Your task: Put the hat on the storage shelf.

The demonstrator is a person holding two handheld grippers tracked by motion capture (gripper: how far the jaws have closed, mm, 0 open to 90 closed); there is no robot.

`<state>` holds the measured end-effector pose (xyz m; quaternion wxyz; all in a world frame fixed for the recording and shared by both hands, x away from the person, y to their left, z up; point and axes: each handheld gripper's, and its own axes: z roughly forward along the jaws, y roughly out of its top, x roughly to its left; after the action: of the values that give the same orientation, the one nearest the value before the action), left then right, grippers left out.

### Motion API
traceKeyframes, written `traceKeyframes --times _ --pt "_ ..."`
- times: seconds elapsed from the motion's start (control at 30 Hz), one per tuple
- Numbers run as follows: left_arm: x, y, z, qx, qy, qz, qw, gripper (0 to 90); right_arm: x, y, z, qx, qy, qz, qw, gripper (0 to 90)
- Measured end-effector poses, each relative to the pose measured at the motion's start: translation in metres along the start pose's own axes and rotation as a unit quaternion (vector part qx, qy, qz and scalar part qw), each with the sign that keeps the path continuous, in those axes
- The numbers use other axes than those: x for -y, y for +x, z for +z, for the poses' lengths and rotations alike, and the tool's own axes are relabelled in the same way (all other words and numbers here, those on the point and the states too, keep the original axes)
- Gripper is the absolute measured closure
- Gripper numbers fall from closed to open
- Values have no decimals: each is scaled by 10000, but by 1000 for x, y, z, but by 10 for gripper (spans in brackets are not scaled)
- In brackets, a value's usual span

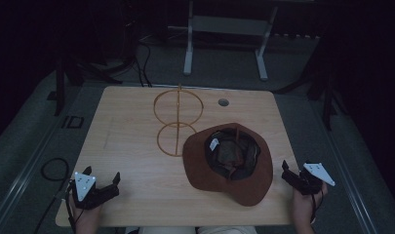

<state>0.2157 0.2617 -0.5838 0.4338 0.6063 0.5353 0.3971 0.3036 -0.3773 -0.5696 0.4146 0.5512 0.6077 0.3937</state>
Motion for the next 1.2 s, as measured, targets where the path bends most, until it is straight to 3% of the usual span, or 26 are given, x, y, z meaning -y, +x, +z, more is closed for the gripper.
traceKeyframes --times 0.27,0.43,0.53,0.67,0.87,1.0,1.1,1.13,1.17,1.2 --pt "0 0 1 34 49 -36 10000 27 -1 -1 3 -32 304 114 9995 134" --pt "0 -1 1 51 103 -23 9999 27 -2 -1 8 -333 674 173 9970 142" --pt "0 -1 1 53 103 -55 9999 27 -2 2 9 -321 749 83 9966 150" --pt "0 -1 1 52 114 -67 9999 27 -3 3 8 -313 771 145 9964 150" --pt "0 -4 3 107 154 -192 9996 26 -23 9 -4 -418 752 170 9961 164" --pt "-1 -6 4 152 300 -201 9992 27 -38 14 -8 -651 856 147 9941 163" --pt "-1 -8 4 212 224 -244 9992 26 -48 18 -10 -841 859 196 9926 160" --pt "-3 -10 3 343 146 -309 9988 26 -51 19 -10 -920 887 182 9916 146" --pt "-3 -10 3 343 146 -309 9988 26 -51 19 -10 -920 887 182 9916 146" --pt "-4 -14 3 371 166 -219 9989 26 -60 21 -11 -1066 872 223 9902 141"
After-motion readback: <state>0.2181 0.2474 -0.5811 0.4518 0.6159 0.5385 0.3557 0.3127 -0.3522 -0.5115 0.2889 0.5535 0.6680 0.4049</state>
